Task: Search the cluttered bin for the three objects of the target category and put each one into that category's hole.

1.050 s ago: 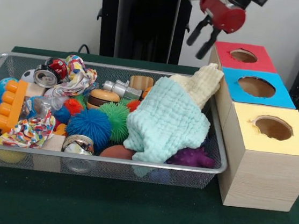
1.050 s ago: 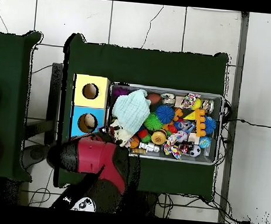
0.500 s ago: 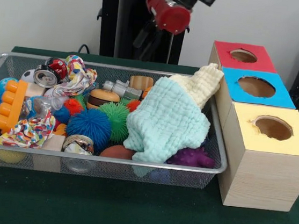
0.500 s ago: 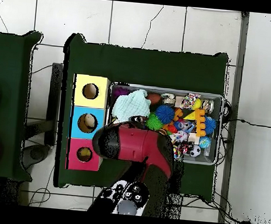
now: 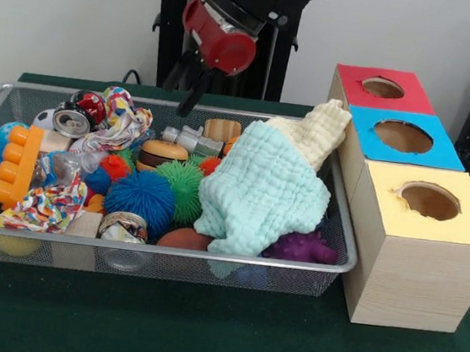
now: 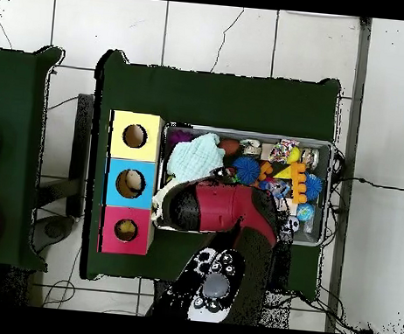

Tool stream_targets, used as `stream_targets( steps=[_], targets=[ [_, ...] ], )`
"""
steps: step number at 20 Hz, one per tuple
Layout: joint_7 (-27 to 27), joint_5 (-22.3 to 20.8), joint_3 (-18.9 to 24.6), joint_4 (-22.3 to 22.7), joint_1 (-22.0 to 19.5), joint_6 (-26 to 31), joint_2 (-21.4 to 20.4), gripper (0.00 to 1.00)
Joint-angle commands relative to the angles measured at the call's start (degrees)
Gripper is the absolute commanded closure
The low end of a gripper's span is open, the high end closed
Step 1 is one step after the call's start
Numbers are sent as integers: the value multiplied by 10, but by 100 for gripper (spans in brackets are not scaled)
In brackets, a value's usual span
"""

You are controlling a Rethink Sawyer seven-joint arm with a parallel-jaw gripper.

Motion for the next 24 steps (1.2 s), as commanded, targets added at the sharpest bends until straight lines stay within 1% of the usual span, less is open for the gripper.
stream_targets(
  steps=[1,10,14,20,24],
  targets=[
    [-117,-62,84,-28,-37,-37,33,0],
    [-121,-105,104,-23,-67,-22,5,0],
    [-104,-127,100,-20,-77,-47,10,0],
    [-73,-153,88,-19,-76,-73,19,0],
    [-55,-172,71,-27,-77,-92,35,0]
  ],
)
